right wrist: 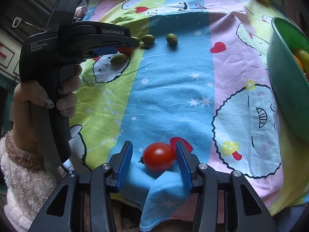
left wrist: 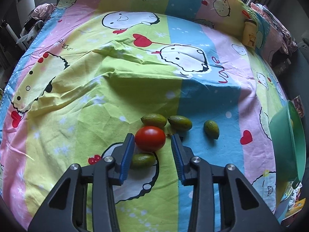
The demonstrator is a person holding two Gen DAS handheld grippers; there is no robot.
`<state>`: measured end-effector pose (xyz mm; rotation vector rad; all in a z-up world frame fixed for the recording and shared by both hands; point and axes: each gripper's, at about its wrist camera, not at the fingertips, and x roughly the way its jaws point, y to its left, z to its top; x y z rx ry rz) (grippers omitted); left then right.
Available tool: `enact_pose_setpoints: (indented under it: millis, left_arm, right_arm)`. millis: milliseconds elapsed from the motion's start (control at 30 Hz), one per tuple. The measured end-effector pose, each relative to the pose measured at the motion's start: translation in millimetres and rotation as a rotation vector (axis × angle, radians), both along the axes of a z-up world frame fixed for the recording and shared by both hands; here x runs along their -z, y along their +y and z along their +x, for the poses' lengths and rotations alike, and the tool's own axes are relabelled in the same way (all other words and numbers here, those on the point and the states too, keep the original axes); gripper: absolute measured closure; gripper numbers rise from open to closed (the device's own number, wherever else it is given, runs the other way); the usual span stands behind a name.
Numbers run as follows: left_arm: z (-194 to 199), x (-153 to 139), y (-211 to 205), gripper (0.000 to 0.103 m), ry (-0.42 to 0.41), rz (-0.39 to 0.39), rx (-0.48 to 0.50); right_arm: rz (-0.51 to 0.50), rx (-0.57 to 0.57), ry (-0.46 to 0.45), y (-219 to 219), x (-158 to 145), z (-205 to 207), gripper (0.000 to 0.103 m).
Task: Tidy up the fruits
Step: 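Close the right gripper on a cherry tomato while the left gripper grasps another, then carry both held cherry tomatoes over the green basin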
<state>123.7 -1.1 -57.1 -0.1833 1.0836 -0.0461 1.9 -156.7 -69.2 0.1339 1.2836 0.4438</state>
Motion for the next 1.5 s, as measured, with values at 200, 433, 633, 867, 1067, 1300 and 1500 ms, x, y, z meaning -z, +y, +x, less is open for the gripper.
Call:
enact_pose_setpoints:
  millis: [200, 433, 633, 867, 1067, 1300, 1500]
  left_arm:
    - [4.0, 5.1, 3.1, 0.069, 0.011, -0.015, -0.01]
    - [4.0, 5.0, -0.1, 0.07, 0.001, 0.001, -0.013]
    - [2.1, 1.8, -0.9, 0.07, -0.002, 0.012, -0.018]
    - [-3.2, -6.2, -1.3, 0.07, -0.023, 0.012, -0.02]
    - [-9.6, -15.7, -1.6, 0.069, -0.048, 0.008, -0.021]
    - [-19.9, -25.9, 1.1, 0.069, -0.078, 0.009, -0.026]
    - [-30.9, -36.1, 1.7, 0.069, -0.104, -0.014, -0.02]
  right_arm:
    - [-0.009, -0.01, -0.002, 3.3, 2.8, -2.1, 0.062]
    - [-0.042, -0.017, -0.029, 15.0, 6.5, -1.8, 0.069]
    - [-0.043, -0.017, -0.041, 18.0, 5.4, -4.7, 0.069]
    - [-0.025, 0.017, -0.043, 6.2, -0.8, -2.6, 0.069]
    - [-0.004, 0.051, -0.046, 0.0, -6.1, 1.6, 0.069]
    - [0.024, 0.089, -0.049, -10.5, -9.0, 12.7, 0.069]
    - [0.042, 0.123, -0.044, -15.5, -11.3, 18.8, 0.069]
